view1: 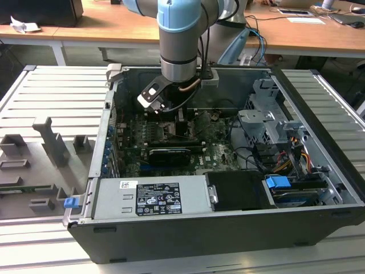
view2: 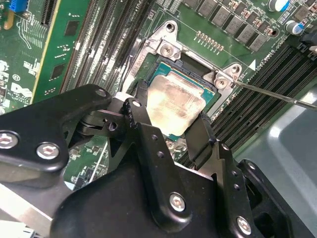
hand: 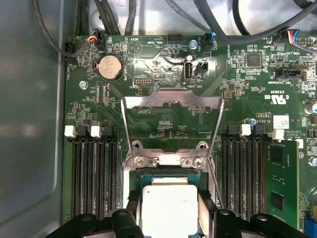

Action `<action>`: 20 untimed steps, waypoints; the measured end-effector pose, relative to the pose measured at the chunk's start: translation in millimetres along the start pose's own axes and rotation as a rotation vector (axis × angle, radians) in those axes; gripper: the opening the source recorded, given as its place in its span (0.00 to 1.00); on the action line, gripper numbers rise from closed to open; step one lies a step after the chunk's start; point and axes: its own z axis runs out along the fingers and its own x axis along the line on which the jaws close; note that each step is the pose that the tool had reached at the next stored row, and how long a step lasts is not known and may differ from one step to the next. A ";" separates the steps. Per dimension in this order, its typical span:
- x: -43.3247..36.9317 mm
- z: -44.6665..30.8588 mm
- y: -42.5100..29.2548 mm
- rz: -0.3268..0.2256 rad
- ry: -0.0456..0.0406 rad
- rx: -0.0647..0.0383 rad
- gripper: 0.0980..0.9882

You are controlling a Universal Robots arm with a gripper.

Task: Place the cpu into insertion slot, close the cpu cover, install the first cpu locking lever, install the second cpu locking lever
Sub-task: 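Place the cpu into insertion slot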

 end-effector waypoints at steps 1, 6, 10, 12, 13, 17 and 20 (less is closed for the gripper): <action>0.0 0.7 0.0 0.000 -0.0002 0.000 0.50; 0.0 1.7 -0.2 0.000 -0.0007 0.000 0.50; 0.0 1.9 -0.1 0.000 -0.0005 0.000 0.50; 0.0 1.9 0.1 0.001 -0.0009 0.000 0.50; 0.1 2.1 0.2 0.001 -0.0014 0.000 0.50; 0.0 2.2 0.2 0.001 -0.0025 0.000 0.50; 0.0 2.3 0.2 0.001 -0.0024 0.000 0.50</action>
